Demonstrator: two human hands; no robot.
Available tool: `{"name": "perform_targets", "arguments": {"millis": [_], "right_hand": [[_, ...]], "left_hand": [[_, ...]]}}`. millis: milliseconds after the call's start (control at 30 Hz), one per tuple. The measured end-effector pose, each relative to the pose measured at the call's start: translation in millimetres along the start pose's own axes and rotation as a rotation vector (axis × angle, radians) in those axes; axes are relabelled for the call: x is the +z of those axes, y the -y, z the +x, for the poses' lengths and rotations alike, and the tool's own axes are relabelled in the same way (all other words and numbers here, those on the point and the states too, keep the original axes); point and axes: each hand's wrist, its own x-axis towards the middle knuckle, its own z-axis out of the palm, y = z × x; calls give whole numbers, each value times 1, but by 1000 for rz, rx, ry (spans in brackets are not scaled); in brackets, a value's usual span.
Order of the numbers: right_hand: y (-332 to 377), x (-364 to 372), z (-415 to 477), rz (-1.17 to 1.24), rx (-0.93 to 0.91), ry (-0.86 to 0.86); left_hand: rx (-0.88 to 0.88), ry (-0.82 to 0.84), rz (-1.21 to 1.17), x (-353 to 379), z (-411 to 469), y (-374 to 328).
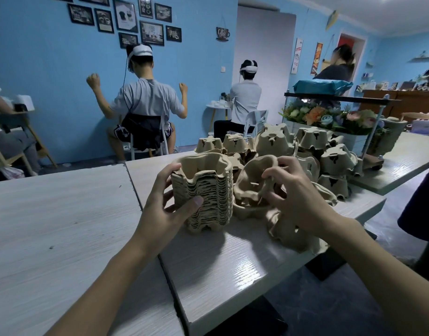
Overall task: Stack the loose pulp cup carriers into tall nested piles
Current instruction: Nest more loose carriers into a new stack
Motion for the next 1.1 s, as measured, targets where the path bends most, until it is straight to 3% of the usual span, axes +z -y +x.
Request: {"name": "perform_targets", "arguments": {"millis": [200,433,533,700,867,1000,1100], "right_hand": [[3,-16,14,355,141,-247],[43,-20,40,751,78,-244],[60,-13,48,793,29,-210],[74,-5,49,789,36,-2],[73,-3,45,745,101,34],[71,3,41,677,99,158],[61,4,39,687,119,121]], "left_hand": [[5,-7,10,0,0,1],[3,-14,2,0,0,2],[-7,-3,-6,0,-1,1],[-20,-6,-54,1,0,0],[12,0,-25,-1,-1,4],[41,11,6,0,-2,1],[58,9,55,0,-4,1]]}}
